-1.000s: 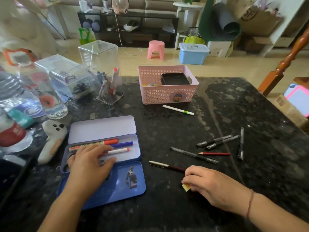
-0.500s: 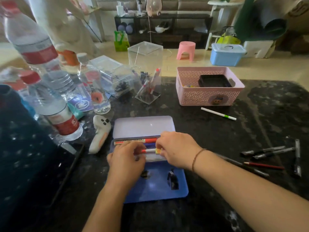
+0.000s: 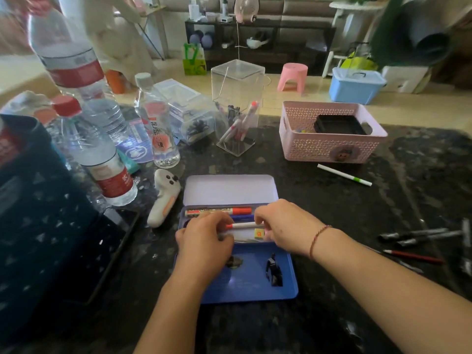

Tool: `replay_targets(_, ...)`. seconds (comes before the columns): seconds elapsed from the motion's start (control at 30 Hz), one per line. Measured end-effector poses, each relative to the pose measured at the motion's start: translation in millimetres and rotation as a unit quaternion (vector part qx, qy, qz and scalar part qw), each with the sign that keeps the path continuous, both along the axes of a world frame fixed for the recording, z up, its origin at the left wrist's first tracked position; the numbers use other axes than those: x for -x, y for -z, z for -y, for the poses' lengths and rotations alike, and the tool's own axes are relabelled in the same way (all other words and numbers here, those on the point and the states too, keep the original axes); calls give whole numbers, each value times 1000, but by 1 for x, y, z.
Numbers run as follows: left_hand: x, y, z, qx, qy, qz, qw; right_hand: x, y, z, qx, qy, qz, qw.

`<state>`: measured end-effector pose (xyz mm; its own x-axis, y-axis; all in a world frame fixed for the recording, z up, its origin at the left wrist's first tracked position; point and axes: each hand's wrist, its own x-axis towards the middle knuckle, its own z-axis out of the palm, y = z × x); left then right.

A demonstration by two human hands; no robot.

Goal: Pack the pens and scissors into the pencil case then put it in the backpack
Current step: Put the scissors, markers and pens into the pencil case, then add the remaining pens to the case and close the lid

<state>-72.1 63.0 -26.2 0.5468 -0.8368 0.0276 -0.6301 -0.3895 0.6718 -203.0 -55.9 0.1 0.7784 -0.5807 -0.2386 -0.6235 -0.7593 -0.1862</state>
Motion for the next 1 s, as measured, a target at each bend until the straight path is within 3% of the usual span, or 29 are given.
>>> replay_targets(0.23, -6, -2, -5, 8, 16, -27, 999, 20, 1, 6, 44, -15, 48, 998)
replay_targets(0.37, -18, -10, -13, -22, 61, 16, 998, 44, -7, -10, 39, -36, 207, 977)
replay_targets(0.43, -25, -18, -21, -50, 97, 27, 994, 65, -9, -39, 70, -75, 225, 969)
replay_targets(0.5, -25, -28, -33, -106, 108, 39, 988, 80, 5, -65, 126, -131, 155, 971)
replay_targets(0.57, -22, -33, -51, -194, 58, 85, 976, 89, 26, -78, 137, -141, 116, 974)
replay_targets(0.63, -21, -36, -69, -314, -15, 122, 941, 92, 41, -80, 137, -121, 154, 971)
replay_targets(0.7, -20, -32, -85, -379, -37, 120, 917, 94, 50, -80, 151, -107, 204, 961)
replay_targets(0.9, -15, -38, -96, -327, -25, 84, 941, 96, 57, -86, 213, -76, 341, 913)
replay_targets(1.0, -19, -51, -93, -232, -68, 94, 966, 93, 36, -83, 263, -34, 379, 887)
